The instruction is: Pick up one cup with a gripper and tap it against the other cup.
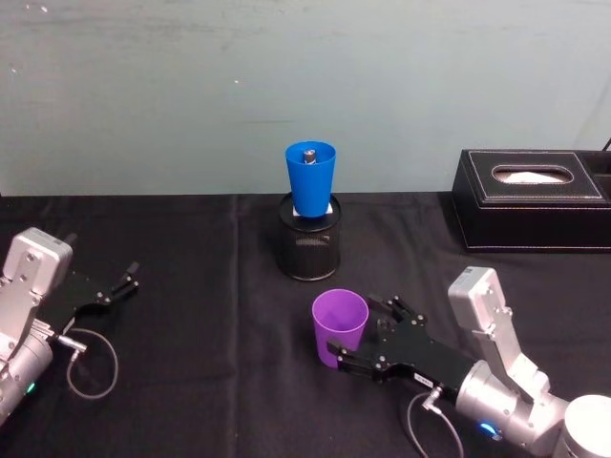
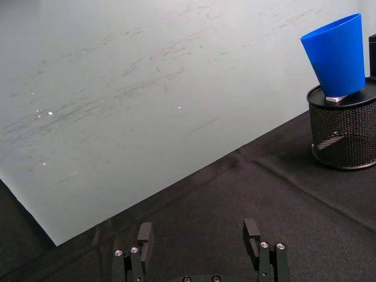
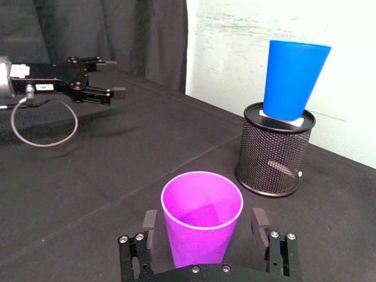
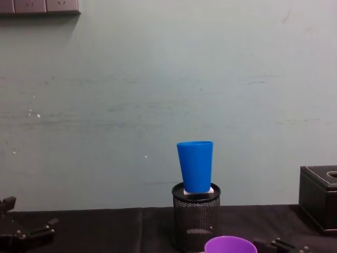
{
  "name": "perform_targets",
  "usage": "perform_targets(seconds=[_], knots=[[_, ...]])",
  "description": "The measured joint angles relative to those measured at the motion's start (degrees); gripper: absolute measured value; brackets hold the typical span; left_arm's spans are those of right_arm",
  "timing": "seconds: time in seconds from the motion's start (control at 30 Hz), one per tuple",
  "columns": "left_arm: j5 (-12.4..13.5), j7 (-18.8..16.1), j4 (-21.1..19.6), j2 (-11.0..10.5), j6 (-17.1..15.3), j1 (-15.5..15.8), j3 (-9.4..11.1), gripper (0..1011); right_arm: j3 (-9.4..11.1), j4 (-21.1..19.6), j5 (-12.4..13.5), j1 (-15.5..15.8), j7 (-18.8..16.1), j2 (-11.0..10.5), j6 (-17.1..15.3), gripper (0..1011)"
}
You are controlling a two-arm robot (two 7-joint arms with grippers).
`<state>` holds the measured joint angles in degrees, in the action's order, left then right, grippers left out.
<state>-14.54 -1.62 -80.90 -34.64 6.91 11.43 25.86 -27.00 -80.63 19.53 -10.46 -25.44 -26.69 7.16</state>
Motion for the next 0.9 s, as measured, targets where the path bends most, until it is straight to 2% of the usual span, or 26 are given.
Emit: perform_targets(seconds=[0.4,0.9], knots=[[0.0,0.0,0.0,0.0,0.0,0.0,0.0,1000,0.05,5.13,-2.69,-2.79,0.07,4.2,1.4,1003],[0.0,0.0,0.0,0.0,0.0,0.0,0.0,1000,1.79,9.19,-3.44,-3.61,-0.12,8.02,4.01,1003]])
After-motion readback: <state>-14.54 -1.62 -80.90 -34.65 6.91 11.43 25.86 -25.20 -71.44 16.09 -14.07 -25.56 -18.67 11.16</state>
